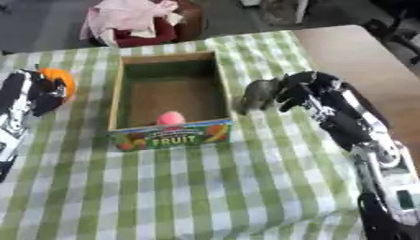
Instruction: Pick up objects on the table and place them in the box.
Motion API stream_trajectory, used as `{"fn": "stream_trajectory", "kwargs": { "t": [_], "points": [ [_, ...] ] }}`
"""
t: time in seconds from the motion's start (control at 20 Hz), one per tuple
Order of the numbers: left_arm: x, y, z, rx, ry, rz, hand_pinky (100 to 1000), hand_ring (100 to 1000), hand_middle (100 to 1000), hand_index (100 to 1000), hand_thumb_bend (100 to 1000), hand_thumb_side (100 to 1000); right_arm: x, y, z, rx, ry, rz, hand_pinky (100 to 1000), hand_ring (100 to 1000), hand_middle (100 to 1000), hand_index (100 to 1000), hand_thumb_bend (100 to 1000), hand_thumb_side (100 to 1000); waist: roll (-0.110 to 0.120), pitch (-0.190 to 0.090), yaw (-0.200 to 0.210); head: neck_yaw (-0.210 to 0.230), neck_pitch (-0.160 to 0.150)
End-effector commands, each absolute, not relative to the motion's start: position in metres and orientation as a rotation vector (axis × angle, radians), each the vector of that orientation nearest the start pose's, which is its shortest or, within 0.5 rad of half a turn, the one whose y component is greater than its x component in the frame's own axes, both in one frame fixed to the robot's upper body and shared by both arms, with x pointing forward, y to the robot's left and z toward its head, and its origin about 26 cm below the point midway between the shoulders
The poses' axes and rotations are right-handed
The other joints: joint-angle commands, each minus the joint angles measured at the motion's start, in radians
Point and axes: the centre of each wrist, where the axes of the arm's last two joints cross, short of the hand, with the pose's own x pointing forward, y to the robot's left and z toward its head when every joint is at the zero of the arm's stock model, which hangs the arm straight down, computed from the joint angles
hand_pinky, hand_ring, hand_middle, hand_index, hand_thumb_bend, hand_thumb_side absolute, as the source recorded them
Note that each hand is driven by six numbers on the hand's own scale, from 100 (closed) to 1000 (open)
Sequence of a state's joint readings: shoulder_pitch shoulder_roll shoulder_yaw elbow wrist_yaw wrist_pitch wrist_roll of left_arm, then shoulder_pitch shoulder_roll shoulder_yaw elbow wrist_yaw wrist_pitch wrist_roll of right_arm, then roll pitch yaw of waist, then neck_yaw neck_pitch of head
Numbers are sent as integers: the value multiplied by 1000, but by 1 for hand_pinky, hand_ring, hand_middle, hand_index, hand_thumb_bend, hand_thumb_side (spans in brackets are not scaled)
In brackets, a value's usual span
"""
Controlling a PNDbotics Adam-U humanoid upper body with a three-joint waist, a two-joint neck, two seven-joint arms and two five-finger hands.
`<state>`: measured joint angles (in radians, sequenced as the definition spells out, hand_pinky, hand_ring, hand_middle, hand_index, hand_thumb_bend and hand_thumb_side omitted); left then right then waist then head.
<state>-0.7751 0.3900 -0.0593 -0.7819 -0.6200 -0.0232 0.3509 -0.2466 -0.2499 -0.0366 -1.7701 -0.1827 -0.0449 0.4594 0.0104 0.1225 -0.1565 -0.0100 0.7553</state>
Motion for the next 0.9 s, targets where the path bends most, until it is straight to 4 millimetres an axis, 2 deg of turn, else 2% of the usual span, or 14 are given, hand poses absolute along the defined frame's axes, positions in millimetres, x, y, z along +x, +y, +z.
{"fn": "stream_trajectory", "kwargs": {
  "t": [0.05, 0.2, 0.3, 0.45, 0.5, 0.6, 0.75, 0.9],
  "points": [
    [461, 313, 115, 1065, -1706, -539, 338, 260, 147, 331, 100, 369, 324, -279, 135, 291, -1999, 608, 574, 633, 670, 696, 172, 463, 1, -18, 3, 7, -5],
    [461, 306, 126, 1047, -1757, -550, 363, 285, 171, 358, 100, 353, 323, -278, 135, 294, -1998, 606, 574, 633, 670, 696, 172, 463, 1, -20, 6, 9, -5],
    [461, 304, 128, 1057, -1743, -589, 419, 368, 273, 461, 100, 289, 323, -278, 135, 295, -1998, 606, 573, 633, 670, 696, 172, 463, 1, -21, 7, 9, -6],
    [461, 303, 130, 1072, -1722, -616, 419, 368, 273, 461, 100, 289, 323, -278, 135, 295, -1998, 606, 573, 633, 670, 696, 172, 463, 0, -21, 7, 9, -6],
    [461, 304, 129, 1075, -1717, -618, 639, 707, 669, 795, 163, 301, 323, -279, 135, 294, -1998, 606, 573, 633, 669, 696, 171, 464, 0, -21, 7, 8, -6],
    [459, 315, 120, 1114, -1651, -608, 685, 767, 744, 830, 315, 464, 323, -279, 135, 291, -1998, 606, 573, 633, 670, 696, 170, 465, 0, -19, 7, 6, -5],
    [459, 322, 110, 1192, -1564, -613, 737, 807, 786, 853, 452, 566, 323, -279, 134, 289, -1993, 611, 573, 633, 669, 696, 170, 465, 3, -17, 5, 6, -4],
    [459, 325, 102, 1242, -1499, -666, 750, 816, 801, 867, 439, 551, 323, -280, 134, 288, -1994, 614, 573, 633, 669, 696, 169, 466, 4, -15, 4, 4, -4]
  ]
}}
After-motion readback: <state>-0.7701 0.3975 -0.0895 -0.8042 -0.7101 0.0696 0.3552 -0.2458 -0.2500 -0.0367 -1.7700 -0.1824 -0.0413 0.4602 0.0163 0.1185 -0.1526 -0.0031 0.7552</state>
